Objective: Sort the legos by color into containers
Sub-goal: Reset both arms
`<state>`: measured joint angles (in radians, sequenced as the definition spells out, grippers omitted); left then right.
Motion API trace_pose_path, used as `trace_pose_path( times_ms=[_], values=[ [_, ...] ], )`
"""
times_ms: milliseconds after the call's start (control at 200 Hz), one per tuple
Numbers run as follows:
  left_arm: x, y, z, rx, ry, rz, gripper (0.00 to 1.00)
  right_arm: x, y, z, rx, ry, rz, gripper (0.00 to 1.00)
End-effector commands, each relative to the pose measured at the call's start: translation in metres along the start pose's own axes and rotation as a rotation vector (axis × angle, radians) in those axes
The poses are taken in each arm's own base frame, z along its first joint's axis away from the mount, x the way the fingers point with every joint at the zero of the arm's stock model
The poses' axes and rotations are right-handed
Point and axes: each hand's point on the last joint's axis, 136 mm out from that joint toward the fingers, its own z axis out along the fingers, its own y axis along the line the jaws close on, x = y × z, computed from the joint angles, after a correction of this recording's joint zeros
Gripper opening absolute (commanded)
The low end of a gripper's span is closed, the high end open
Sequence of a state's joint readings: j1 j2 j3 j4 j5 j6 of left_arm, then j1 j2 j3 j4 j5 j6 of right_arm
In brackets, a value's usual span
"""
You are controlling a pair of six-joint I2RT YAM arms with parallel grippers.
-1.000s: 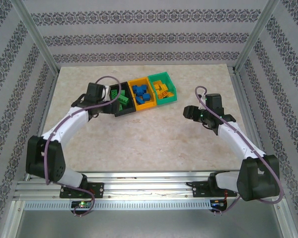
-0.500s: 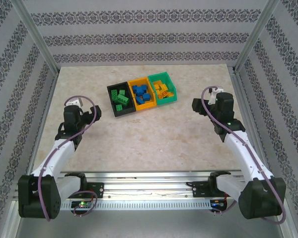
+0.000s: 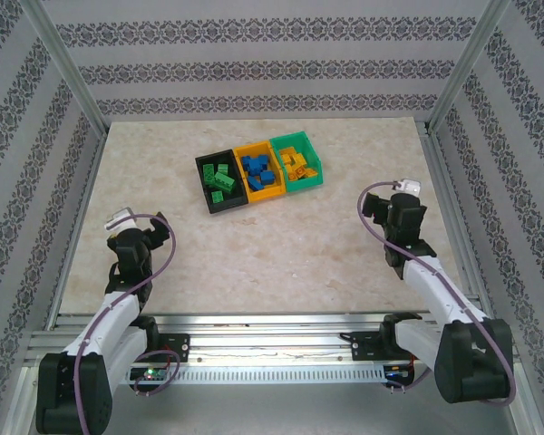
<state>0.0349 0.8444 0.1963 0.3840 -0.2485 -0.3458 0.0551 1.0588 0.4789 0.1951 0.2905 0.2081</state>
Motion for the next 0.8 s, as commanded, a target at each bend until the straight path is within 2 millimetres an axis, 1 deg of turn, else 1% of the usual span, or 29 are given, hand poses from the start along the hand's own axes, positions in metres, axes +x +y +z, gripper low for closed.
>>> trace_pose_path(
  times_ms=[0, 100, 225, 300, 375, 455, 535, 610, 620, 645, 675, 714, 744, 794],
  values=[
    [-0.022, 0.003, 0.003, -0.029, -0.082, 0.064, 1.0, -0.013, -0.018, 0.006, 0.096, -0.124, 0.009, 0.98],
    [-0.017, 0.002, 0.007, -0.027, -0.071, 0.093, 1.0, 0.0, -0.009, 0.015, 0.04, -0.141, -0.042, 0.98],
    [-0.009, 0.002, 0.015, -0.026, -0.068, 0.119, 1.0, 0.011, -0.004, 0.032, 0.03, -0.108, -0.069, 0.98],
    [-0.005, 0.001, 0.02, -0.024, -0.056, 0.132, 1.0, 0.01, -0.001, 0.038, 0.027, -0.095, -0.077, 0.98],
    [-0.002, -0.001, 0.025, -0.018, -0.054, 0.167, 1.0, 0.005, 0.007, 0.04, -0.012, -0.135, -0.088, 0.98],
    [-0.006, -0.003, 0.029, -0.018, -0.077, 0.17, 1.0, 0.004, 0.014, 0.043, -0.055, -0.173, -0.082, 0.98],
    [-0.008, -0.006, 0.036, -0.011, -0.083, 0.176, 1.0, 0.013, 0.023, 0.05, -0.099, -0.173, -0.1, 0.98],
    [-0.01, -0.009, 0.044, -0.008, -0.101, 0.178, 1.0, 0.013, 0.031, 0.052, -0.137, -0.198, -0.113, 0.98],
    [-0.009, -0.01, 0.045, -0.005, -0.102, 0.178, 1.0, 0.024, 0.029, 0.051, -0.137, -0.175, -0.118, 0.98],
    [-0.01, -0.012, 0.047, 0.001, -0.109, 0.176, 1.0, 0.028, 0.029, 0.052, -0.143, -0.175, -0.124, 0.98],
    [-0.011, -0.014, 0.05, 0.009, -0.114, 0.166, 1.0, 0.028, 0.031, 0.051, -0.151, -0.194, -0.123, 0.98],
    [-0.005, -0.018, 0.055, 0.032, -0.093, 0.154, 1.0, 0.027, 0.033, 0.05, -0.164, -0.209, -0.125, 0.98],
    [-0.005, -0.023, 0.057, 0.055, -0.097, 0.154, 1.0, 0.028, 0.035, 0.049, -0.178, -0.207, -0.132, 0.98],
    [0.001, -0.031, 0.061, 0.107, -0.103, 0.177, 1.0, 0.03, 0.038, 0.047, -0.2, -0.198, -0.146, 0.98]
  ],
)
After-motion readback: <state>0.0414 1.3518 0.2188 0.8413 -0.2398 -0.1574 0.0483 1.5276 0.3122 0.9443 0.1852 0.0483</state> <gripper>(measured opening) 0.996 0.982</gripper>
